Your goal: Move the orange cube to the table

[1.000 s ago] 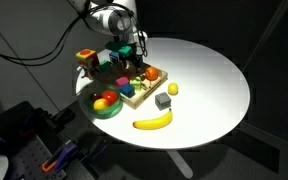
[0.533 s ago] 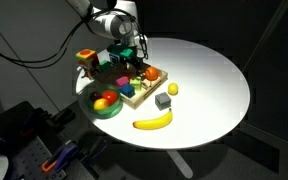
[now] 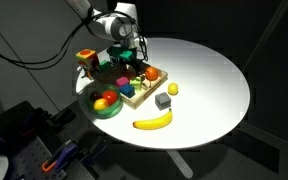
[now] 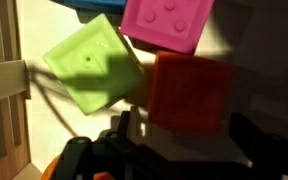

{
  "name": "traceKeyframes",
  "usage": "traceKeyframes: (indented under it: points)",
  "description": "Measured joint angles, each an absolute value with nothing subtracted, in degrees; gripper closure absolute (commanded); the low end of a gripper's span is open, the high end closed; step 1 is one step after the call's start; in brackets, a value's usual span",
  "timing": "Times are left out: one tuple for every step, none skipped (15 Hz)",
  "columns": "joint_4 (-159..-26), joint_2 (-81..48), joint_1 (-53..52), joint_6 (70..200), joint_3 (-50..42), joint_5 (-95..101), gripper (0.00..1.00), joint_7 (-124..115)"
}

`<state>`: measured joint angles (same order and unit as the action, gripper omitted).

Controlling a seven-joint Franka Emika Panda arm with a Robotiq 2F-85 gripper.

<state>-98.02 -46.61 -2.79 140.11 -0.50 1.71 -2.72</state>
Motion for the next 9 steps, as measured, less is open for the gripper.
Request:
traceKeyframes:
  points:
    - [-98.11, -46.61, -2.79, 140.08, -0.55, 1.71, 0.0, -2.72]
    - [-98.21, -46.61, -2.79, 140.01, -0.58, 1.71, 0.0, -2.72]
    - [-98.34, -46.6, -2.79, 139.89, -0.62, 1.71, 0.0, -2.72]
    - [-98.49, -46.6, -2.79, 139.72, -0.63, 1.71, 0.0, -2.72]
    - [-98.64, -46.59, -2.8, 139.51, -0.64, 1.71, 0.0, -2.72]
    - [-98.88, -46.55, -2.81, 139.29, -0.65, 1.71, 0.0, -2.72]
    - [-99.15, -46.51, -2.83, 139.12, -0.65, 1.71, 0.0, -2.73]
    - [-99.42, -46.47, -2.87, 138.97, -0.66, 1.71, 0.0, -2.74]
    - [-99.75, -46.35, -2.91, 138.91, -0.66, 1.71, 0.0, -2.75]
